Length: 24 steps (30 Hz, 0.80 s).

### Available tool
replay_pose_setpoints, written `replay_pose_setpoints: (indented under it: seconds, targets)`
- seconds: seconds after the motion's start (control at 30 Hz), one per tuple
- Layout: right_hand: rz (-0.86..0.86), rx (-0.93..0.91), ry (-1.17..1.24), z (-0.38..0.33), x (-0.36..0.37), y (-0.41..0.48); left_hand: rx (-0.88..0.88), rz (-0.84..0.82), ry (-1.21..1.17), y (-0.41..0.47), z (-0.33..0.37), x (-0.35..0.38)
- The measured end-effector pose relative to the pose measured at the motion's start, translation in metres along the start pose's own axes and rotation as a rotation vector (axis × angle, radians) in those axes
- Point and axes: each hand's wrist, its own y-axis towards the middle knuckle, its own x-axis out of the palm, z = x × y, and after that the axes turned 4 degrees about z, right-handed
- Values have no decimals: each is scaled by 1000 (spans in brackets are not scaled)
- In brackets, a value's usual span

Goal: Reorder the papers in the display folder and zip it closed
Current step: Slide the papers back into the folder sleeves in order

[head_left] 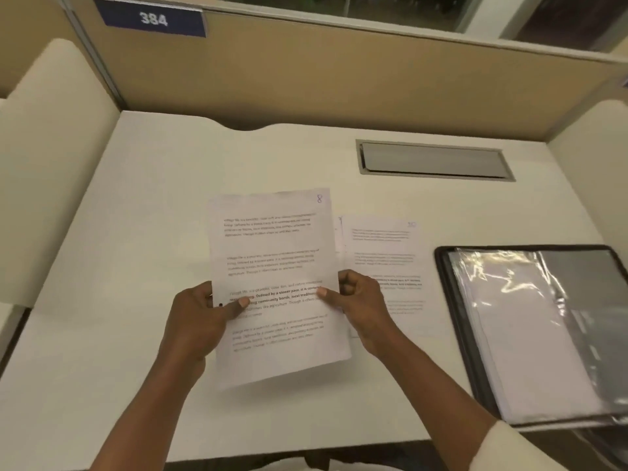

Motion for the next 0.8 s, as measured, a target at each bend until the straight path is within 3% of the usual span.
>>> replay_pose_setpoints:
  seconds: [0.43, 0.8]
  targets:
    - [114, 44, 74, 64, -207, -90, 146, -229, 245, -87, -11, 184]
    - [270, 71, 184, 108, -377, -134, 245, -270, 507, -186, -26, 343]
